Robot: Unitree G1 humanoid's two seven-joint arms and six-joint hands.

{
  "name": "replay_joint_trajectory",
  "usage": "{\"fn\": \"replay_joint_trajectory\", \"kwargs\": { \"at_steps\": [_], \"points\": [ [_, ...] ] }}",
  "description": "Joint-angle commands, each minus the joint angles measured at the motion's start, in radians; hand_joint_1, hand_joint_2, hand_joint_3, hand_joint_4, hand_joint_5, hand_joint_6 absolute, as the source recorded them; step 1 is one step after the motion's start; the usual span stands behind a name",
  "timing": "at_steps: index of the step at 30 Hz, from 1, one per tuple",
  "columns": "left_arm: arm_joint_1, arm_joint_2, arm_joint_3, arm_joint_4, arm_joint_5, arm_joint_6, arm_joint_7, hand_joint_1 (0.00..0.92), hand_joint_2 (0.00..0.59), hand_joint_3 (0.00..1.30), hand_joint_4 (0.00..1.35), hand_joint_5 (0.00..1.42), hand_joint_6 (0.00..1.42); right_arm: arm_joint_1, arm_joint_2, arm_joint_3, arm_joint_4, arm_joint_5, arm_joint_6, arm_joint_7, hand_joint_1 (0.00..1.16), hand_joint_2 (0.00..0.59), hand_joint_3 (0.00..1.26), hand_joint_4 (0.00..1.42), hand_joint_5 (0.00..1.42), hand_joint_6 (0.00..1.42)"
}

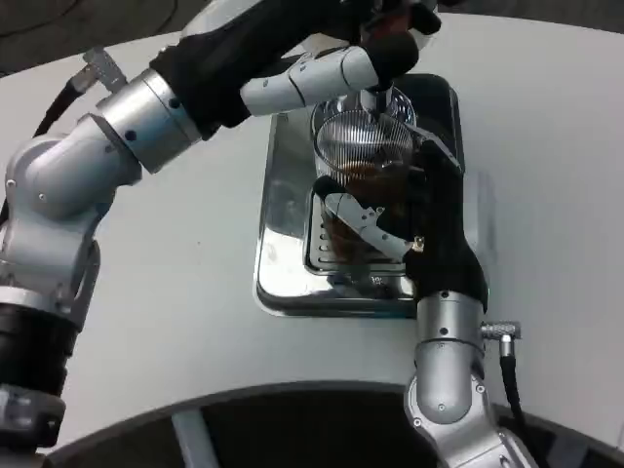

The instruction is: Grasp the cup under the faucet to collect the drink, then remove the cup.

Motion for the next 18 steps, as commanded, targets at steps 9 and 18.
{"fn": "replay_joint_trajectory", "kwargs": {
  "at_steps": [9, 18],
  "points": [
    [0.047, 0.005, 0.039, -0.102, -0.044, 0.009, 0.000, 0.000, 0.098, 0.19, 0.25, 0.33, 0.21, 0.045, 0.042, 0.009, -0.003, 0.003, 0.017, -0.022, 0.81, 0.240, 0.52, 0.62, 0.67, 0.54],
    [0.087, 0.018, 0.062, -0.158, -0.063, 0.031, 0.000, 0.000, 0.102, 0.20, 0.27, 0.34, 0.22, 0.075, 0.047, 0.019, -0.066, -0.011, 0.016, -0.057, 0.84, 0.213, 0.62, 0.74, 0.82, 0.70]
  ]
}}
